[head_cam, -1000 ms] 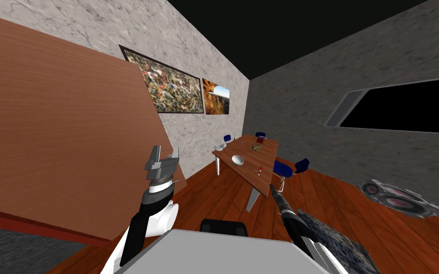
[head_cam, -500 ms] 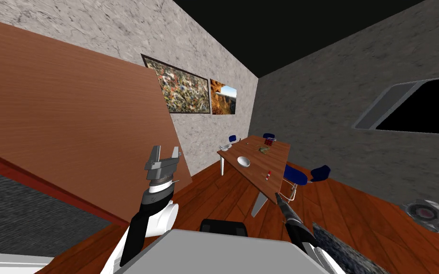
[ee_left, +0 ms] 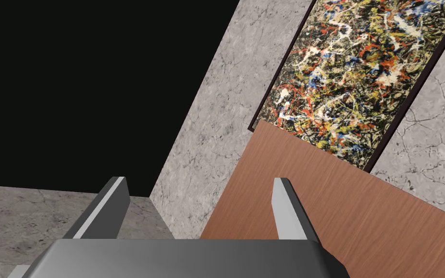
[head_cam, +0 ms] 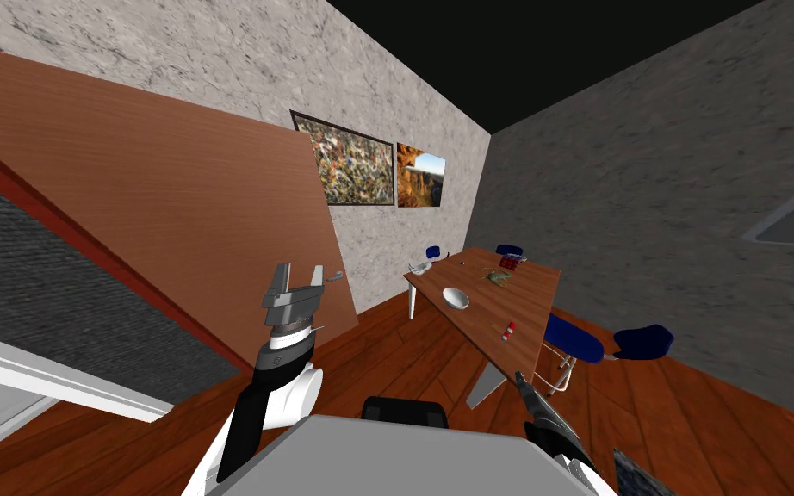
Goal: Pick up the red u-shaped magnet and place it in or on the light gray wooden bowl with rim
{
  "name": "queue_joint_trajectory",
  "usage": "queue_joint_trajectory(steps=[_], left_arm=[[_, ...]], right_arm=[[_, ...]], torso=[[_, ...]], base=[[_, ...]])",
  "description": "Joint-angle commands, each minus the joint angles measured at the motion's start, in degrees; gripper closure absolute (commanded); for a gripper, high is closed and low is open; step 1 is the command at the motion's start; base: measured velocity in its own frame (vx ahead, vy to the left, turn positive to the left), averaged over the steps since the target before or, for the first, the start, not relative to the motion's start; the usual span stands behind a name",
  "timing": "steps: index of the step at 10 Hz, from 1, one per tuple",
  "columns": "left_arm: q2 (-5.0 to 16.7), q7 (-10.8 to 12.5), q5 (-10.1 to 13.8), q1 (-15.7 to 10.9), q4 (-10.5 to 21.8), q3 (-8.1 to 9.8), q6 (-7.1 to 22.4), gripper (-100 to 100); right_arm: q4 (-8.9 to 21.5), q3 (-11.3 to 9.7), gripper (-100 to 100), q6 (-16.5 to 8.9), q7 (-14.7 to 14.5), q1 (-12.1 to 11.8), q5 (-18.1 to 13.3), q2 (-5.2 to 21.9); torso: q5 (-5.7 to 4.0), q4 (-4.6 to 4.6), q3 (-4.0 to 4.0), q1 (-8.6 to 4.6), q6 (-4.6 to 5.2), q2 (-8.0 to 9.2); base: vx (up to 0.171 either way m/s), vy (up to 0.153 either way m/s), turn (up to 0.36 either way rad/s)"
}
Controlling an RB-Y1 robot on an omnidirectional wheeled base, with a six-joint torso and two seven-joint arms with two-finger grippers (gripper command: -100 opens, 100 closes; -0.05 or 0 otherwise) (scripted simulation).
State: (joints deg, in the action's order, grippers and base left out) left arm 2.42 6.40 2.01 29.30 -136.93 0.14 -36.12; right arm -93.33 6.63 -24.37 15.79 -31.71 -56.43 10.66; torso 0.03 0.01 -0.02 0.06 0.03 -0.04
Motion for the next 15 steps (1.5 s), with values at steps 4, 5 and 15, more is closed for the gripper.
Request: queue_joint_trajectory(steps=[4,5,15], left_arm=[[0.00,0.00,0.00,0.00,0.00,0.00,0.00,0],[0.00,0.00,0.00,0.01,0.00,0.01,0.00,0],[0.00,0.00,0.00,0.02,0.00,0.01,0.00,0]], right_arm=[[6.46,0.76,-100,-5.00,0.62,1.23,-5.39,0.86],[8.82,1.42,-100,-6.95,1.17,2.04,-8.19,1.21],[25.10,4.25,-100,-16.16,3.31,5.92,-20.90,2.90]], torso=[[-0.02,0.00,0.01,-0.07,0.01,0.02],[-0.01,-0.01,0.00,-0.09,0.06,0.01],[-0.02,-0.03,-0.05,-0.13,0.08,-0.07]], base=[[0.024,0.020,0.124],[0.046,0.026,0.271],[0.047,0.010,0.133]])
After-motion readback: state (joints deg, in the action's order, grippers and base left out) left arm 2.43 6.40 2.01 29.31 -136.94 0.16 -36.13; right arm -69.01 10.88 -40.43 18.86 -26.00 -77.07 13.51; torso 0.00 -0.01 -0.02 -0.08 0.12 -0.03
